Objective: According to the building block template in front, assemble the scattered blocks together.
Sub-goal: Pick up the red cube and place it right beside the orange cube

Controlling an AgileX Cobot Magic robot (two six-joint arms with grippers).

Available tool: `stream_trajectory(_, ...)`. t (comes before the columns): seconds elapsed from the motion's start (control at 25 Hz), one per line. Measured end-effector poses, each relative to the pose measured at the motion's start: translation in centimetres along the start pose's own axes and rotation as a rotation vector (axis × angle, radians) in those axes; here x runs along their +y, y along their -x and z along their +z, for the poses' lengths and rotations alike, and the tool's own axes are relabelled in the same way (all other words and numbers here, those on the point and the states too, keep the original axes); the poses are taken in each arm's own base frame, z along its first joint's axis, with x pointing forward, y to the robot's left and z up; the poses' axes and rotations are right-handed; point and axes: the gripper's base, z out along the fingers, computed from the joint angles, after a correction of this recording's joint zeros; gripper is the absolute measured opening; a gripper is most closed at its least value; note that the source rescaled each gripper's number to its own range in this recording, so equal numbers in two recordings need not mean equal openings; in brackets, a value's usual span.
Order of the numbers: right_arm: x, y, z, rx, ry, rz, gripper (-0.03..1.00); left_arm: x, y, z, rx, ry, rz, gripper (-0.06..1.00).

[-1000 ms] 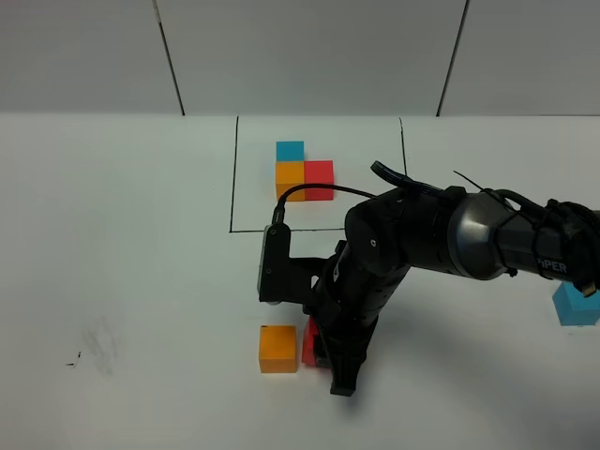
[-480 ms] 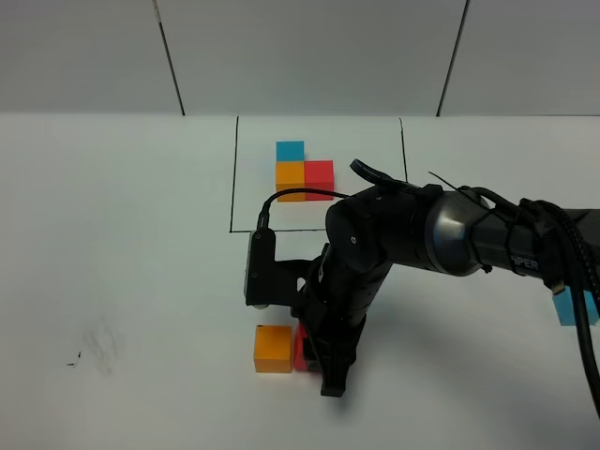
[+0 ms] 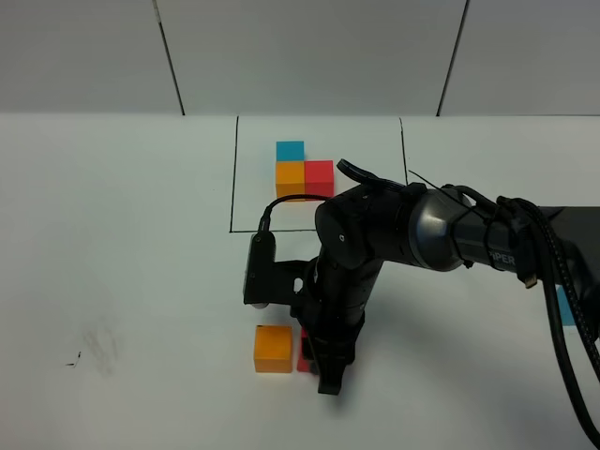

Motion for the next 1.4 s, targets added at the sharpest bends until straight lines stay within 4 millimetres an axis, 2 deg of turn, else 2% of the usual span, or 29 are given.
stream_trajectory(0.28,-0.1,-0.1,0.3,0.022,-0.005,0.027,0.25,0.0,0.0,0.0,0.000,0.005,0.001,0.50)
stream_trajectory(0.6,0.7,0.7,0.4,0.023,-0.011,-0.010,0.25,0.0,0.0,0.0,0.000,0.000,0.000,0.50)
stream_trajectory(1.12,0.5,0.9,0.4,0.004,-0.032,-0.013,0.25,0.0,0.0,0.0,0.000,0.005,0.002,0.50)
stream_trajectory(1.4,0.6,0.7,0.4,0.026,-0.023,-0.078,0.25,0.0,0.0,0.0,0.000,0.000,0.000,0.50)
